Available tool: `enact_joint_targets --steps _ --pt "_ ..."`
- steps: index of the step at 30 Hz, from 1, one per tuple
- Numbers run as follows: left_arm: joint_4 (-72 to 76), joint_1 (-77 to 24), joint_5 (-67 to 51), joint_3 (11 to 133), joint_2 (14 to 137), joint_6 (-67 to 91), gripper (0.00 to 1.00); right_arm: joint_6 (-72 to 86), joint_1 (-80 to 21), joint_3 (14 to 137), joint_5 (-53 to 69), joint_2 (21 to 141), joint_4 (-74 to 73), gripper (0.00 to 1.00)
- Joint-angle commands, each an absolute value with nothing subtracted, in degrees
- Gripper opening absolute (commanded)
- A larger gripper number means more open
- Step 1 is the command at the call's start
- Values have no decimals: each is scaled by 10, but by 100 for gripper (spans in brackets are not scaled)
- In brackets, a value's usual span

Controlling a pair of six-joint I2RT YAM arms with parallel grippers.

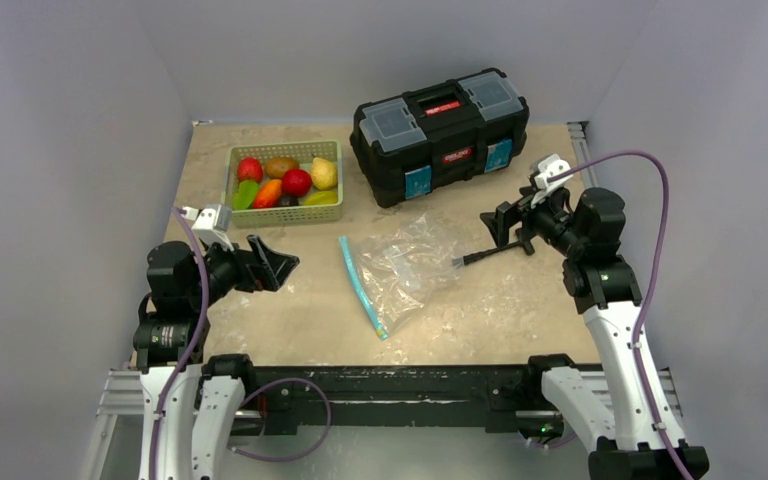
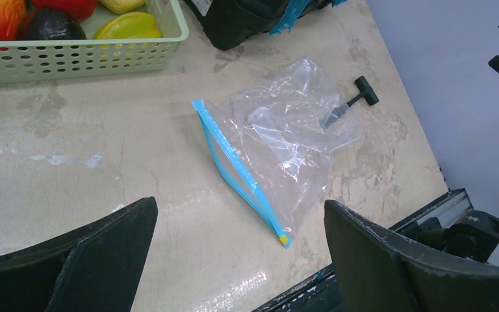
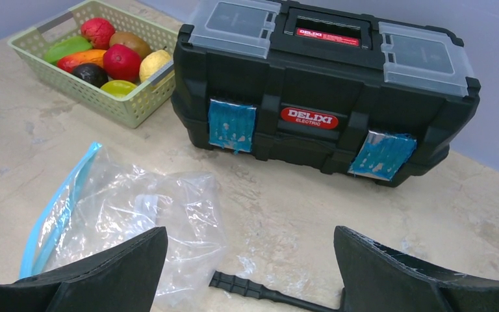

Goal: Open the zip-top bag and remove the fake food
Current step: Reset both arms

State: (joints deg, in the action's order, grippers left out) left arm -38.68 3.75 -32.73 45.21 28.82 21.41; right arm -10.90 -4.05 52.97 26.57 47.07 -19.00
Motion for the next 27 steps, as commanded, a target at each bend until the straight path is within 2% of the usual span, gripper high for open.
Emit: enact_joint_targets --steps 1,27 --pt "-376 43 -324 455 286 203 100 -107 -36 525 279 460 -172 99" --pt "-379 42 -325 463 294 200 100 -108 -33 521 283 459 -167 99"
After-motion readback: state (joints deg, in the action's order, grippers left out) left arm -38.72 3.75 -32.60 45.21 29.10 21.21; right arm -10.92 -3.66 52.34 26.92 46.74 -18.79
